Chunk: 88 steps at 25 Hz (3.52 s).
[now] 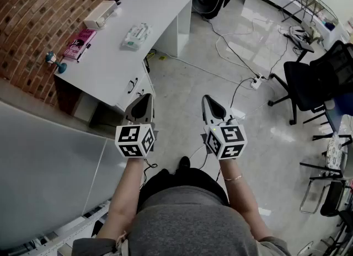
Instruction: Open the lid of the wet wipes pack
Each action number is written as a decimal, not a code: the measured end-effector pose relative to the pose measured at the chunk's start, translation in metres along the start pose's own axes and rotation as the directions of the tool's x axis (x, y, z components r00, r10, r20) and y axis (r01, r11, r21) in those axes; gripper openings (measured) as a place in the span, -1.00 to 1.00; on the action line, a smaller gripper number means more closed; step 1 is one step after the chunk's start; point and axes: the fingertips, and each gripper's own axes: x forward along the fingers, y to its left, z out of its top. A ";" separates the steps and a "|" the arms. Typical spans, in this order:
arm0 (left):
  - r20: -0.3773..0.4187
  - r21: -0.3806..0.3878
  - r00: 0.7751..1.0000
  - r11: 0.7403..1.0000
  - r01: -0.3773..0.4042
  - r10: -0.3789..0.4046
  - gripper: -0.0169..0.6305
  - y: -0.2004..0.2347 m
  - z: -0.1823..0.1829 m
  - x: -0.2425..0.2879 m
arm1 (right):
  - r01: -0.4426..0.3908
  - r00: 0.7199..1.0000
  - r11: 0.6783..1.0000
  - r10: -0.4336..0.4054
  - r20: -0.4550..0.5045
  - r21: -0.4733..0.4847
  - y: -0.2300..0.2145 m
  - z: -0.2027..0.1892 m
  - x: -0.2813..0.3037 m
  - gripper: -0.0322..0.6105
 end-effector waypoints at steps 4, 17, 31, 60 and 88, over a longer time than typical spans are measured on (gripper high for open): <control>-0.004 -0.002 1.000 1.000 -0.004 0.004 -0.87 -0.002 -0.001 0.005 | -0.014 1.000 1.000 0.013 0.009 0.019 -0.003 -0.001 0.001 -0.89; -0.010 -0.027 1.000 0.999 -0.022 0.022 -0.85 -0.010 -0.010 0.017 | -0.064 0.998 0.996 0.065 -0.012 0.067 -0.020 -0.007 0.010 -0.62; -0.011 -0.044 0.996 0.995 -0.088 0.087 -0.56 0.014 -0.006 0.030 | -0.124 0.991 0.988 0.128 -0.042 0.093 -0.025 -0.008 0.037 -0.39; -0.066 -0.058 0.984 0.984 -0.170 0.167 -0.34 0.210 0.034 0.219 | -0.185 0.978 0.983 0.185 -0.093 0.006 -0.019 0.051 0.302 -0.21; -0.085 -0.080 0.924 0.922 -0.380 0.374 -0.27 0.288 0.044 0.296 | -0.521 0.840 0.844 0.479 -0.255 -0.129 0.001 0.060 0.470 -0.16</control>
